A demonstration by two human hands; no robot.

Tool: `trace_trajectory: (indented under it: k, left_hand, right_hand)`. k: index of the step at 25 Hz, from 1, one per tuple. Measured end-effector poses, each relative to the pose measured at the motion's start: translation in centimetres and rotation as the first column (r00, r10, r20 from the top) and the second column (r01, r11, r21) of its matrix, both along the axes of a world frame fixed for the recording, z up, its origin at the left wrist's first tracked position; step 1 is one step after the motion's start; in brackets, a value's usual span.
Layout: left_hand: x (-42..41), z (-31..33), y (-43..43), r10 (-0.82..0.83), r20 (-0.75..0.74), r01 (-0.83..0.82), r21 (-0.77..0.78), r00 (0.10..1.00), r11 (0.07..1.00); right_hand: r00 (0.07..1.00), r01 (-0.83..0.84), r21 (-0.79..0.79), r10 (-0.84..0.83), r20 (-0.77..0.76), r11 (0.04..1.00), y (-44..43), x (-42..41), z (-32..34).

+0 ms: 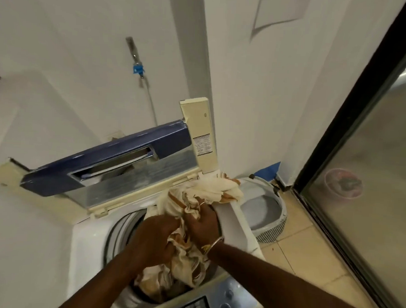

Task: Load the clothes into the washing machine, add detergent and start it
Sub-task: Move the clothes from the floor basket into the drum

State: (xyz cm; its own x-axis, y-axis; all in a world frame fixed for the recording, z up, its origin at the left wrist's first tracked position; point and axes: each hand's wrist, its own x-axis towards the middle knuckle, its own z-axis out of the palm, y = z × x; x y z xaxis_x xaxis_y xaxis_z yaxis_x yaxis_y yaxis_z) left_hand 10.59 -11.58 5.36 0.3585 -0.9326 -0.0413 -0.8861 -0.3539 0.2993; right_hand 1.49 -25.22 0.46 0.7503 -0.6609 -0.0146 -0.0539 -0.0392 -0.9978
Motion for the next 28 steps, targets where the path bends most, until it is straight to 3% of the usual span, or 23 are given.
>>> trace_trajectory:
  k: [2, 4, 6, 8, 9, 11, 12, 14, 16, 18, 22, 25, 28]
  left_hand:
    - [0.9, -1.0, 4.6, 0.029, -0.007, -0.028, 0.037, 1.0, 0.999]
    - [1.3, -2.7, 8.4, 0.106, -0.014, -0.103, 0.129, 0.994, 0.986]
    - [1.6, -5.0, 11.5, 0.211, -0.037, -0.197, 0.231, 0.977, 0.953]
    - [2.0, -7.6, 13.4, 0.313, -0.061, -0.264, 0.402, 0.948, 0.877]
    - [2.1, -8.6, 14.1, 0.293, -0.016, -0.255, 0.447, 0.956, 0.857]
    - [2.1, -10.1, 14.4, 0.247, 0.001, -0.217, 0.475, 0.969, 0.853]
    - [2.0, -10.2, 14.1, 0.264, 0.033, -0.247, 0.475, 0.964, 0.845]
    - [2.0, -10.5, 13.5, 0.353, 0.024, -0.324, 0.46, 0.935, 0.827]
    - [1.6, -11.1, 12.8, 0.44, -0.087, -0.347, 0.489, 0.894, 0.8]
    - [1.3, -12.7, 12.5, 0.406, -0.105, -0.287, 0.551, 0.908, 0.784]
    - [2.0, -16.0, 10.6, 0.397, -0.15, -0.234, 0.604, 0.905, 0.762]
    - [3.4, -18.7, 8.9, 0.399, -0.054, -0.27, 0.654, 0.915, 0.707]
    - [5.0, -21.7, 7.3, 0.449, -0.111, -0.248, 0.705, 0.887, 0.665]
  right_hand:
    - [0.979, -0.17, -0.066, 0.161, -0.128, 0.983, 3.1, 0.9, -1.6]
    - [0.895, -0.39, -0.205, 0.318, -0.313, 0.898, 5.6, 2.1, -3.3]
    - [0.676, -0.677, -0.289, 0.417, -0.608, 0.677, 7.6, 3.4, -4.7]
    - [0.376, -0.855, -0.164, 0.37, -0.85, 0.491, 8.8, 4.2, -6.9]
    - [0.248, -0.903, -0.101, 0.315, -0.916, 0.418, 9.2, 4.3, -8.4]
    - [0.097, -0.939, -0.018, 0.214, -0.972, 0.343, 9.5, 4.2, -10.5]
    - [0.07, -0.937, -0.005, 0.172, -0.983, 0.35, 9.3, 4.0, -11.0]
    - [0.086, -0.869, -0.009, 0.134, -0.987, 0.495, 8.0, 3.7, -10.4]
    - [0.224, -0.767, -0.157, 0.03, -0.974, 0.622, 6.2, 3.6, -9.3]
    - [0.299, -0.784, -0.253, -0.013, -0.954, 0.566, 4.8, 4.0, -9.5]
    - [0.094, -0.952, -0.016, 0.241, -0.966, 0.307, 3.3, 5.6, -12.1]
    - [0.09, -0.978, -0.039, 0.248, -0.964, 0.204, 2.5, 7.0, -14.7]
    - [0.041, -0.986, -0.009, 0.192, -0.98, 0.167, 2.7, 8.9, -18.9]
